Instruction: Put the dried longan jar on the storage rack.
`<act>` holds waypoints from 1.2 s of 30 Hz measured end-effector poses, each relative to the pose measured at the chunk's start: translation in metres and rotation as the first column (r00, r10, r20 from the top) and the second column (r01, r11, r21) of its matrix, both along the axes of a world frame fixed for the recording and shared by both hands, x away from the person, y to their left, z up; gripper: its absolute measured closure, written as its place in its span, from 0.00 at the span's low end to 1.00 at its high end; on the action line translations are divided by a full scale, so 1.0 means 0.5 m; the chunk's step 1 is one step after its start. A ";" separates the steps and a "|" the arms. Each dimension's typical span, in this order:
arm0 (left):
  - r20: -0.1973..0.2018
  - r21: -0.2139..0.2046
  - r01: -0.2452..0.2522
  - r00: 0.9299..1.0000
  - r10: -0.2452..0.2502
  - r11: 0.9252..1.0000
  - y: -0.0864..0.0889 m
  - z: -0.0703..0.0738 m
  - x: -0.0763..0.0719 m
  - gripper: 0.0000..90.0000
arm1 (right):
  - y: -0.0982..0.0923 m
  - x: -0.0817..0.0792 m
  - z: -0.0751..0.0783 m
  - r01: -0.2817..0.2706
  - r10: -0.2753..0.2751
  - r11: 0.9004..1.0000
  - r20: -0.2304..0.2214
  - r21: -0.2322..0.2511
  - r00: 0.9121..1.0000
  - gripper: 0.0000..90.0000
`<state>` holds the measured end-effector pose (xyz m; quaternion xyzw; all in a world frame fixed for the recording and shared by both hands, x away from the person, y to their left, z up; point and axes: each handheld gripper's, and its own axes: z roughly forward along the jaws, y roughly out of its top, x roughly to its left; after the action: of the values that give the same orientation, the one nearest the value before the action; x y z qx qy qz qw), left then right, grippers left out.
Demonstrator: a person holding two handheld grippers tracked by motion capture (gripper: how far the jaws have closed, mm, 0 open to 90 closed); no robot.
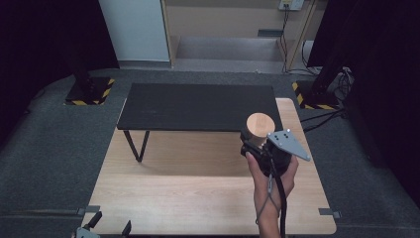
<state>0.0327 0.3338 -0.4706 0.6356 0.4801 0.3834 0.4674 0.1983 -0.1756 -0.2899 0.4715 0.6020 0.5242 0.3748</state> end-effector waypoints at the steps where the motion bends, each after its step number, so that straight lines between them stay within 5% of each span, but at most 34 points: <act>1: 0.000 -0.001 0.000 1.000 0.000 1.000 0.000 0.000 0.000 0.04 | -0.001 0.011 0.003 0.002 -0.002 1.000 -0.006 -0.002 1.000 0.28; 11: 0.003 -0.006 -0.009 1.000 0.009 1.000 -0.001 -0.001 0.001 0.04 | -0.006 0.131 0.028 0.025 -0.027 0.999 -0.080 -0.024 0.996 0.28; 20: -0.002 -0.004 -0.014 1.000 0.014 1.000 0.002 0.000 0.006 0.04 | 0.001 0.205 0.035 0.037 -0.042 0.998 -0.130 -0.042 0.991 0.28; 36: -0.007 -0.005 -0.003 1.000 0.003 1.000 -0.002 0.000 0.012 0.04 | 0.002 0.231 0.030 0.042 -0.053 0.996 -0.144 -0.078 0.988 0.29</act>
<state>0.0386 0.3325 -0.4707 0.6352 0.4833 0.3808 0.4668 0.3138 -0.1746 -0.2750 0.5084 0.6358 0.4561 0.3596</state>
